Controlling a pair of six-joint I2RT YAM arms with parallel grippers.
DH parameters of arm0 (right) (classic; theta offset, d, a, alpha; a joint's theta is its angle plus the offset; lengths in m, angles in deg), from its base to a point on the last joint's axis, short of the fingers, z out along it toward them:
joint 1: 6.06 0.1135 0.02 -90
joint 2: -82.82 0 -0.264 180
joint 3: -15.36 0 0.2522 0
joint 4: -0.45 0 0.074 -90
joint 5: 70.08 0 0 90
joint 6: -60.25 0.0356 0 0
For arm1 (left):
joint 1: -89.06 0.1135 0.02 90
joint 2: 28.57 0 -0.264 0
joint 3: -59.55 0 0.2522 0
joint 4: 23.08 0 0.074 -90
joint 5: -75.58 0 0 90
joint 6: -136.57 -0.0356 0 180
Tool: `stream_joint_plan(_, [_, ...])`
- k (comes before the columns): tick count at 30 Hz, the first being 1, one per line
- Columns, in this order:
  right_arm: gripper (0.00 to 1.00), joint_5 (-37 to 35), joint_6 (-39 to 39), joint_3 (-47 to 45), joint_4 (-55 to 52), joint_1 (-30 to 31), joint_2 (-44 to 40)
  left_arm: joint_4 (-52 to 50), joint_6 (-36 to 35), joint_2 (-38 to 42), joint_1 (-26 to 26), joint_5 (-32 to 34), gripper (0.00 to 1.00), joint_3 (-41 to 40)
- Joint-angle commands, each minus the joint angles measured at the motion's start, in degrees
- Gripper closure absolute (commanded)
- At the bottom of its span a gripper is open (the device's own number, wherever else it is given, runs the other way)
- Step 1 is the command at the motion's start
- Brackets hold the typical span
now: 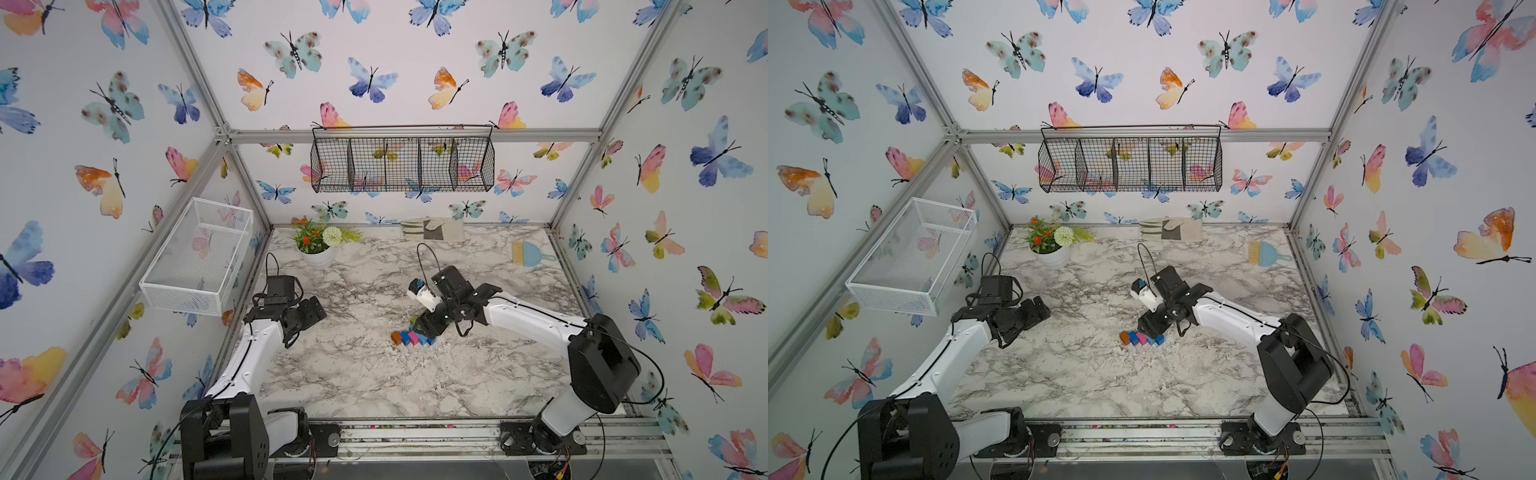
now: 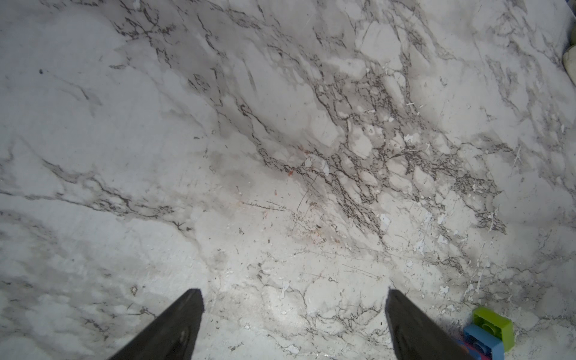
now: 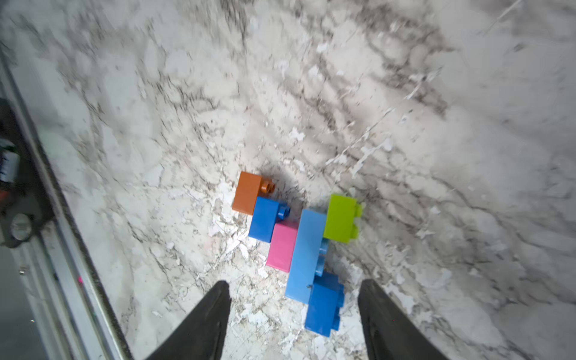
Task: Assemble the letter y with lego
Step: Place the lego brick at the center of the board, then adjust the lego brick at the center of the board.
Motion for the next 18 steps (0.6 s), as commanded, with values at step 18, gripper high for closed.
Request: stream_joint_plan(18, [0.32,-10.9,2.0,0.0,-4.4,2.1,5.7,-0.1,-0.4,-0.4,0.2,-0.4,0.08,-0.7])
